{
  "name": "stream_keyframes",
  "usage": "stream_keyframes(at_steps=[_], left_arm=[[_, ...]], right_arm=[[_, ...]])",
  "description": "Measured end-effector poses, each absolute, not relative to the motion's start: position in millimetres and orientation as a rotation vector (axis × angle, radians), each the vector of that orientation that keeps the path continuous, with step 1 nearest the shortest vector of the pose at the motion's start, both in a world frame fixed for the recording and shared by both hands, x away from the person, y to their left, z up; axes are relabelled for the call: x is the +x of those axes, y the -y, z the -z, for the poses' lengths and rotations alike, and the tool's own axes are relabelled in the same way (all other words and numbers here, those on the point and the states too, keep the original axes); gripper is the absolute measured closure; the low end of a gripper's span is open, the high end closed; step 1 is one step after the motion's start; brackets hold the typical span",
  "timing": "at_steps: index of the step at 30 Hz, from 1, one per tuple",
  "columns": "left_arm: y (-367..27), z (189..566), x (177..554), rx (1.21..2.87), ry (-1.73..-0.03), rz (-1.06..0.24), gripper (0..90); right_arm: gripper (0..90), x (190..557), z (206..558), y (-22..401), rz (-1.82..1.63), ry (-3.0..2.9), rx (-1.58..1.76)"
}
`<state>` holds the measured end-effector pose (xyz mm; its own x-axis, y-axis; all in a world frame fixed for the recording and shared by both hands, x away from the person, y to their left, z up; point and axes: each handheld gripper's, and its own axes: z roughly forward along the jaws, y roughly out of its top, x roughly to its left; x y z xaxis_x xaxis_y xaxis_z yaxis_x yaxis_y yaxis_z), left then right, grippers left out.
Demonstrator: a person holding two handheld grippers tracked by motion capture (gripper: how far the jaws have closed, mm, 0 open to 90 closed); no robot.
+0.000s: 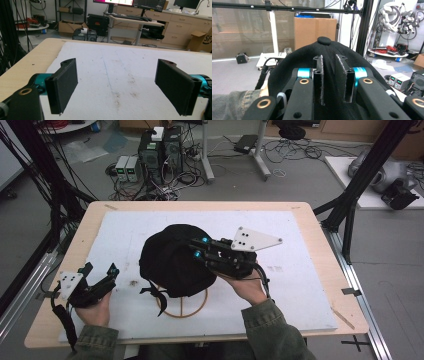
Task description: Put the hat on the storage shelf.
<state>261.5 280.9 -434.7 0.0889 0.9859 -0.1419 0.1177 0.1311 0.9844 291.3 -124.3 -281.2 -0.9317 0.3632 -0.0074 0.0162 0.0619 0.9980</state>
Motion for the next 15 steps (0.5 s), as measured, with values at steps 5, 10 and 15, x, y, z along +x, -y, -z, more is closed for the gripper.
stream_keyframes(at_steps=[5,10,15], left_arm=[[-280.7,434.8,261.5,1.231,-1.278,-0.983,18.6],[-281.0,434.8,261.3,1.235,-1.279,-0.983,18.6],[-281.1,434.6,261.1,1.232,-1.279,-0.983,18.6]], right_arm=[[67.8,291.9,282.9,125.9,-1.945,-2.088,0.402],[43.0,291.3,283.8,128.0,-1.960,-2.052,0.421],[19.1,292.4,286.4,127.5,-1.894,-2.021,0.491]])
